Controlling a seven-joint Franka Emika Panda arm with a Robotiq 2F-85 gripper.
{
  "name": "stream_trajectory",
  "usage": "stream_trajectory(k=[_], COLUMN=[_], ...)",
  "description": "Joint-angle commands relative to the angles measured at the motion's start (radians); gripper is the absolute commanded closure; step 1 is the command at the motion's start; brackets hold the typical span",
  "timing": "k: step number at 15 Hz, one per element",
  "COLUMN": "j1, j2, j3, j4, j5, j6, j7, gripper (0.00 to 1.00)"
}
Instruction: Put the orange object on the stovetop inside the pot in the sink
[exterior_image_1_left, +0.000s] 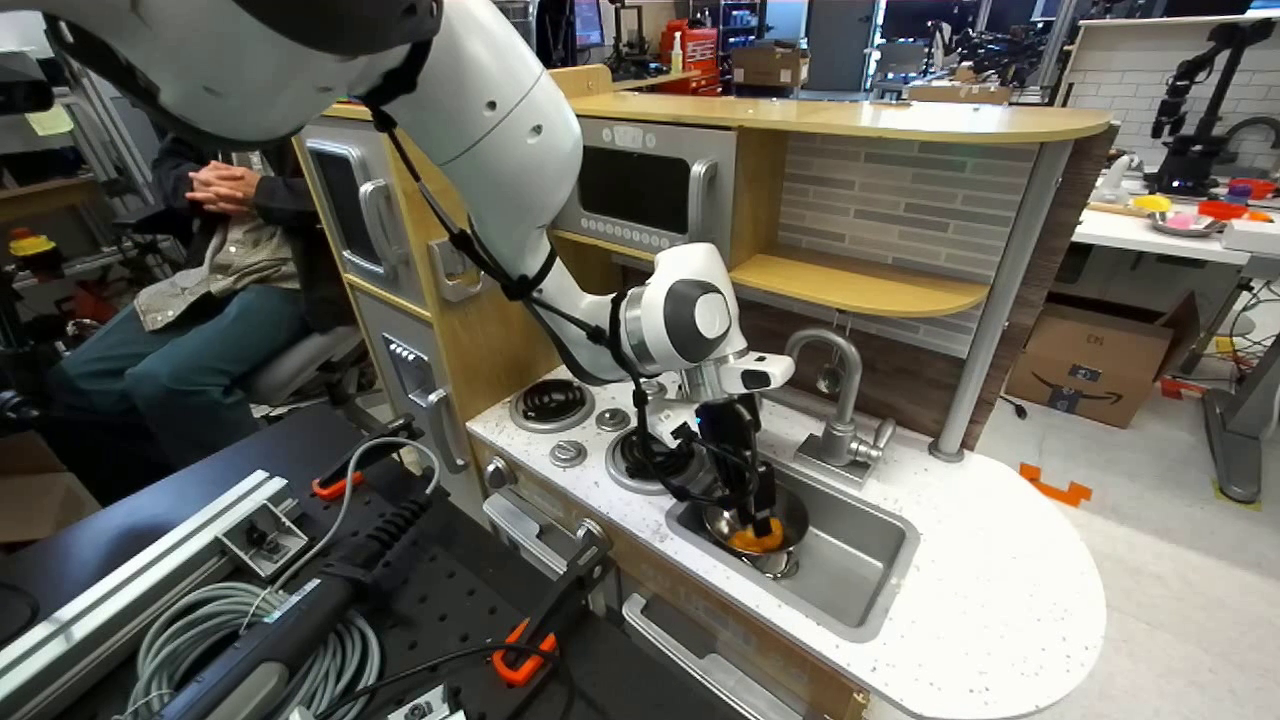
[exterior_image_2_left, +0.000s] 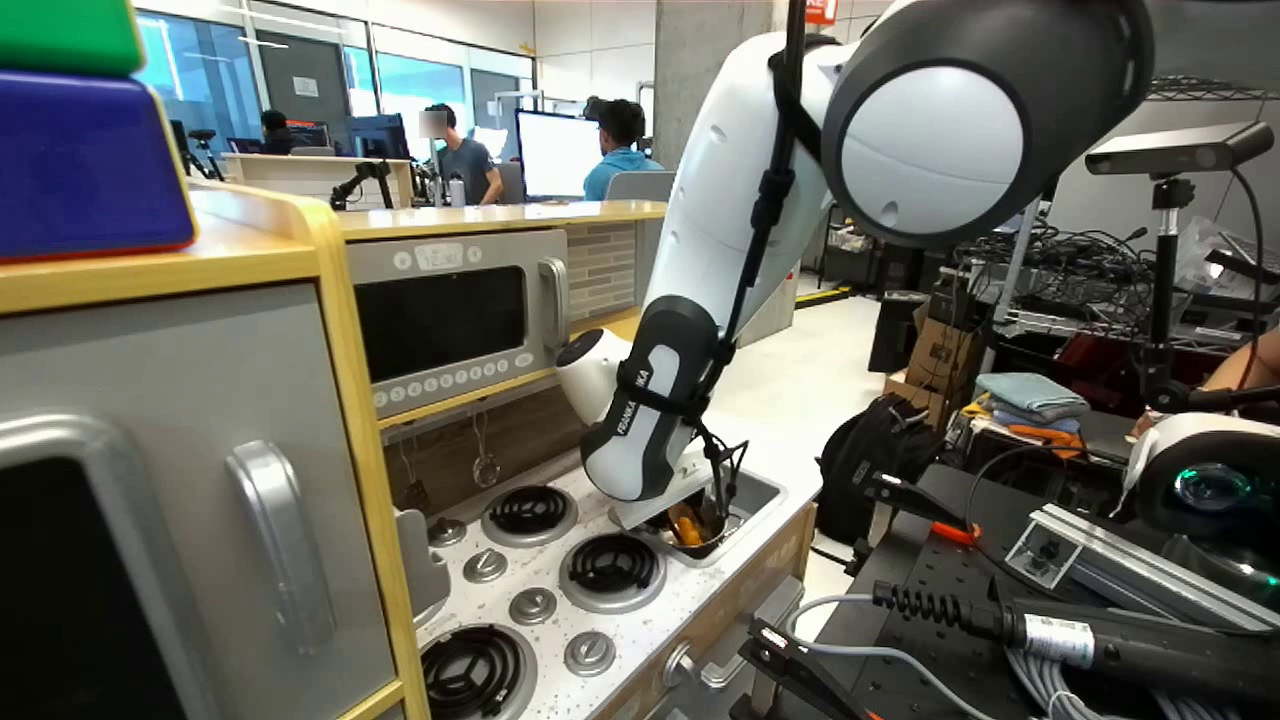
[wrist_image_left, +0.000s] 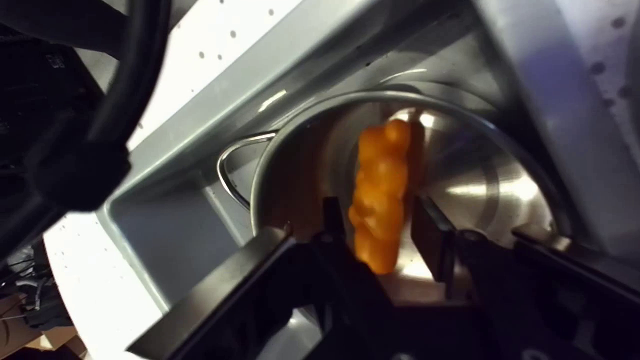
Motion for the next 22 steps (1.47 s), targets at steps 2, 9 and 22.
stream_trajectory(k=[2,9,22], j1=[-0.018,0.013,0.042], j2=[-0.018,-0.243,-0.426], j3=[0.029,0.03,0.015], j4=[-0.001,-0.299,-0.52], j5=[-0.047,-0.109,-0.09], j6=[0.002,0.132,0.273], j7=[-0.001,-0.085,-0.186], gripper=[0.2,0.0,0.0])
